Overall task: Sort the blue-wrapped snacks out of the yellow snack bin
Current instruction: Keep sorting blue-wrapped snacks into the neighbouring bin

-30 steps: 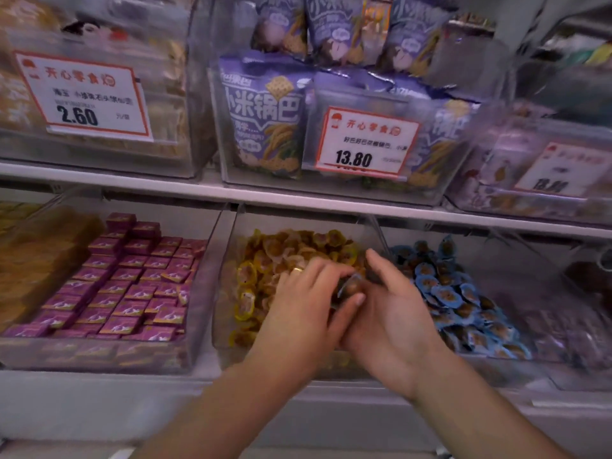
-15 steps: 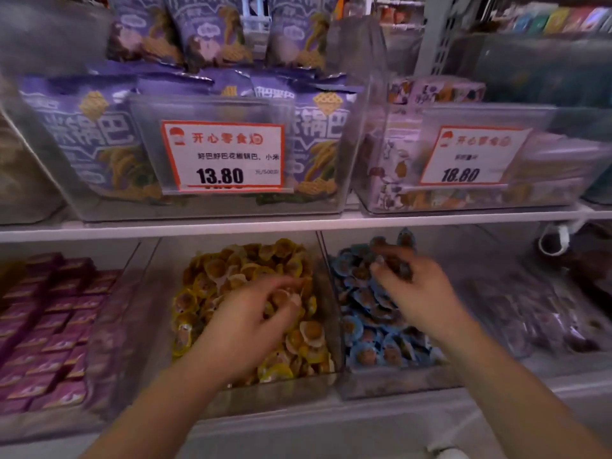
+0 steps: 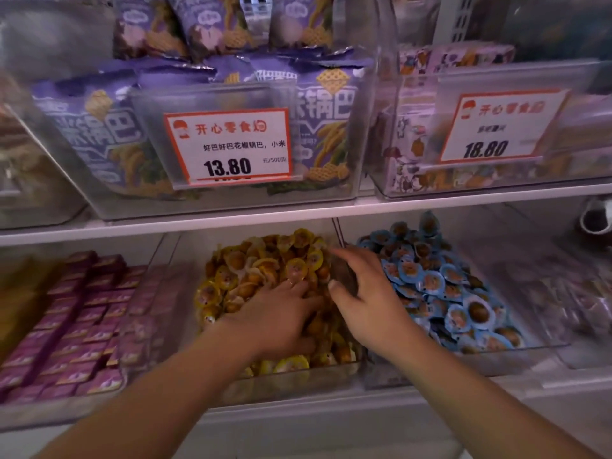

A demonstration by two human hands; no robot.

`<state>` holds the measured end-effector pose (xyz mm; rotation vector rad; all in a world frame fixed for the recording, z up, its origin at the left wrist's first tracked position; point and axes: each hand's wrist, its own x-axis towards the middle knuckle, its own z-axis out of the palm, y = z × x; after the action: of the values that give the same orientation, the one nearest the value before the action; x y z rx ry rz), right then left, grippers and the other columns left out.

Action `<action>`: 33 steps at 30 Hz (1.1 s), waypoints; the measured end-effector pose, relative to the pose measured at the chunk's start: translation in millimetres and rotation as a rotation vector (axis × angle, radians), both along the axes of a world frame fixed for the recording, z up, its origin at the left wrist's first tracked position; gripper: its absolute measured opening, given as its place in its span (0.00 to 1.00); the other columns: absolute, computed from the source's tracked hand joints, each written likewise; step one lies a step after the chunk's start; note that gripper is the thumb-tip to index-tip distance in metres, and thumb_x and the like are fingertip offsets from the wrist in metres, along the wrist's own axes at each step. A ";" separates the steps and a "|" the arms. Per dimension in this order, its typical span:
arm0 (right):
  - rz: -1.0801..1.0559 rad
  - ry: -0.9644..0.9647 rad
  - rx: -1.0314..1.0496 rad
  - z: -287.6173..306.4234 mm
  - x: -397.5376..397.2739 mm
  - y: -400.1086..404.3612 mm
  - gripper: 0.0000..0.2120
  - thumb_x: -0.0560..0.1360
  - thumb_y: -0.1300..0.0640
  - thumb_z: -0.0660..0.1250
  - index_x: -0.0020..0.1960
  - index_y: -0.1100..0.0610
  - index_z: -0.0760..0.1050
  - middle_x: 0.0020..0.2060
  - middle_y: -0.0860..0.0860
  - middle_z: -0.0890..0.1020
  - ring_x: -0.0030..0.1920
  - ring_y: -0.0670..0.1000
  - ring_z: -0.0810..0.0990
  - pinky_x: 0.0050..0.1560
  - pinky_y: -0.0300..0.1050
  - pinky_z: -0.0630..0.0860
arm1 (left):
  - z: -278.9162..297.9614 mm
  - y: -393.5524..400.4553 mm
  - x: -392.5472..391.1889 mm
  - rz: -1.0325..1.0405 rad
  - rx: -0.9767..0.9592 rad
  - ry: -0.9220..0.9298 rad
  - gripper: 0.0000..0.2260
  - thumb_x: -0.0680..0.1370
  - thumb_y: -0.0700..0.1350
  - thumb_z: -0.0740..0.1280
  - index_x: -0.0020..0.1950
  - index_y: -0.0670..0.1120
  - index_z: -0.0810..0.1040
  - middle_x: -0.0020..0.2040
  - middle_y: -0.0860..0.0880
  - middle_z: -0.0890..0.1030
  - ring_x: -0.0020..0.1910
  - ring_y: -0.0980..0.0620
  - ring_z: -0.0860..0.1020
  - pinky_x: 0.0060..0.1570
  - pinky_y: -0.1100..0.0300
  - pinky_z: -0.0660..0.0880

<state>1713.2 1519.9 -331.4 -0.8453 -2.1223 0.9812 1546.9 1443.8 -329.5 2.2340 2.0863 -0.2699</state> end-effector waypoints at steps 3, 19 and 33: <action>0.035 0.024 -0.026 -2.8 1.7 2.5 0.23 0.78 0.54 0.64 0.71 0.41 0.68 0.69 0.45 0.66 0.66 0.37 0.66 0.65 0.23 0.59 | 21.5 -32.7 -39.7 0.007 -0.120 -0.007 0.21 0.69 0.60 0.64 0.61 0.59 0.72 0.56 0.54 0.69 0.59 0.50 0.71 0.53 0.52 0.72; 0.012 0.107 -0.069 2.6 0.4 -0.4 0.17 0.80 0.53 0.59 0.67 0.41 0.73 0.65 0.43 0.71 0.63 0.28 0.65 0.60 0.19 0.58 | -10.6 -7.3 -6.8 -0.033 -0.059 -0.035 0.33 0.75 0.68 0.61 0.77 0.58 0.61 0.80 0.48 0.52 0.79 0.46 0.49 0.75 0.41 0.55; 0.028 0.038 -0.062 -0.5 1.4 -1.9 0.21 0.74 0.45 0.58 0.66 0.36 0.71 0.69 0.43 0.66 0.69 0.36 0.63 0.63 0.21 0.55 | 57.4 -39.6 -77.1 0.247 -0.121 -0.613 0.05 0.76 0.47 0.71 0.48 0.51 0.87 0.42 0.59 0.84 0.40 0.66 0.79 0.41 0.72 0.72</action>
<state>1714.6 1518.0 -331.9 -0.8224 -2.0860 1.0737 1469.8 1404.1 -272.1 1.6756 1.9006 0.2659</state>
